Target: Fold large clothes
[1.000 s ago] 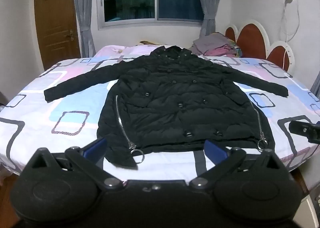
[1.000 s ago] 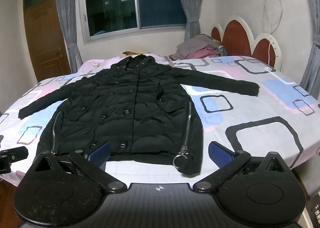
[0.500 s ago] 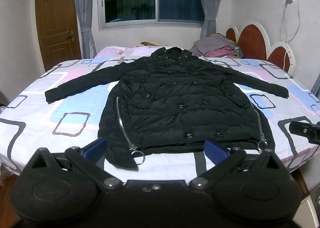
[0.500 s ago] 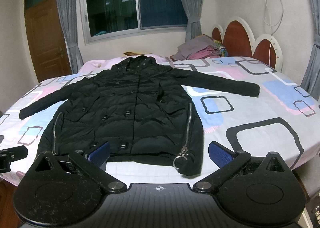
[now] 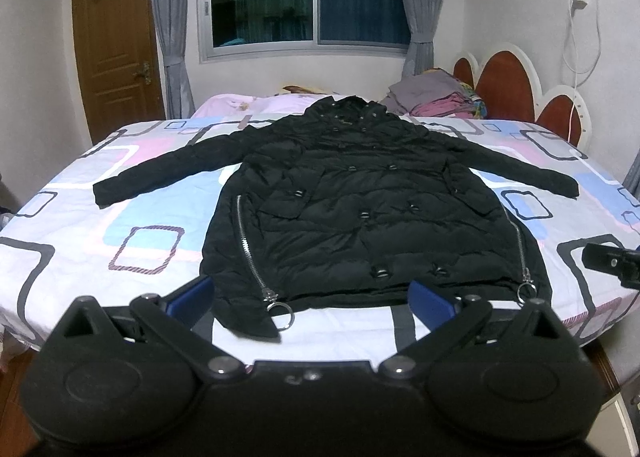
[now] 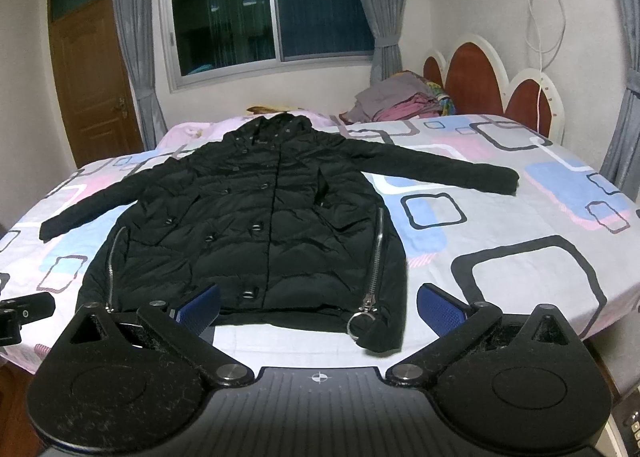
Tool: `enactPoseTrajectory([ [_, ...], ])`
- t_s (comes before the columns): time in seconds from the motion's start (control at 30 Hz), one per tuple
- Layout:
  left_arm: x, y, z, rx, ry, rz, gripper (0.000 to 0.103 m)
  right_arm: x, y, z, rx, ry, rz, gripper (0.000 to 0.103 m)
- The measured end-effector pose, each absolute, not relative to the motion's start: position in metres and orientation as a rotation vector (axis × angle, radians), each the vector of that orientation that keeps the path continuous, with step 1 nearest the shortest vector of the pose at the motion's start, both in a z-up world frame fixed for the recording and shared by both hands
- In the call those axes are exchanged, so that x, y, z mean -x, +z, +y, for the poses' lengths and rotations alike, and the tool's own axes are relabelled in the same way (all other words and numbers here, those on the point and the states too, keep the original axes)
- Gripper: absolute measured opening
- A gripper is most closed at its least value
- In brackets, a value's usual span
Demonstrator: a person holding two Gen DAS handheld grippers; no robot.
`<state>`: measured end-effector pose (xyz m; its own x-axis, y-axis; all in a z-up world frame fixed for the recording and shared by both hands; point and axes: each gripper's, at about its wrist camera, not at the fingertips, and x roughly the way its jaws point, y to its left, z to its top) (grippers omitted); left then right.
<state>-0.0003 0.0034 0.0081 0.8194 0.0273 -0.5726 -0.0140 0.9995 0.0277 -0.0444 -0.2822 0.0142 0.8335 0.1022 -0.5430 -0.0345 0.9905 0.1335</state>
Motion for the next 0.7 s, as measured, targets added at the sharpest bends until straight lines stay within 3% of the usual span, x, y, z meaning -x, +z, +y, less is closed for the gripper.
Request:
enactPoseTrajectory([
  [0.7, 0.002, 0.0093, 0.0052, -0.022, 0.023, 0.609, 0.103, 0.0464, 0.0167, -0.282, -0.119, 0.07, 0.58, 0.103],
])
